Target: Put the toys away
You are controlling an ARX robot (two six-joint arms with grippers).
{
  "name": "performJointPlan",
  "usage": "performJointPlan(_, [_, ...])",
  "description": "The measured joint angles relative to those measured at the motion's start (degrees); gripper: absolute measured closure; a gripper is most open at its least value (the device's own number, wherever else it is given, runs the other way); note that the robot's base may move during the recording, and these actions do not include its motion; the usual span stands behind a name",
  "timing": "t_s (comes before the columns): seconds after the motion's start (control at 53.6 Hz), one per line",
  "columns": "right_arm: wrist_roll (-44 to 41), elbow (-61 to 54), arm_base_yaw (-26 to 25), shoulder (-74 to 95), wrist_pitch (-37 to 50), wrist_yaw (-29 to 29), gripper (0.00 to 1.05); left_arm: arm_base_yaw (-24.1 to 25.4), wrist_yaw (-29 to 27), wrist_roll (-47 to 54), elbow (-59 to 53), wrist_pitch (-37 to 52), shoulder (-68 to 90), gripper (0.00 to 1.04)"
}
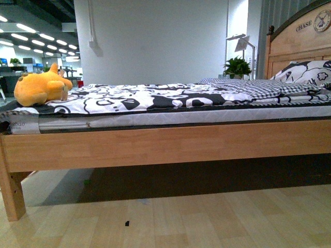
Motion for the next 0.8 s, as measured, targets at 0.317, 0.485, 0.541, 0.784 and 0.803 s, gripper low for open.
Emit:
performJointPlan(0.317, [0.0,0.0,0.0,0.0,0.0,0.0,0.0,0.0,0.0,0.0,0.0,0.0,0.0,0.06])
performJointPlan(0.485, [0.0,0.0,0.0,0.0,0.0,0.0,0.0,0.0,0.0,0.0,0.0,0.0,0.0,0.06])
performJointPlan(0.541, [0.0,0.0,0.0,0.0,0.0,0.0,0.0,0.0,0.0,0.0,0.0,0.0,0.0,0.06])
performJointPlan(0.784, [0.0,0.0,0.0,0.0,0.0,0.0,0.0,0.0,0.0,0.0,0.0,0.0,0.0,0.06])
performJointPlan(0.803, [0.0,0.0,0.0,0.0,0.0,0.0,0.0,0.0,0.0,0.0,0.0,0.0,0.0,0.06])
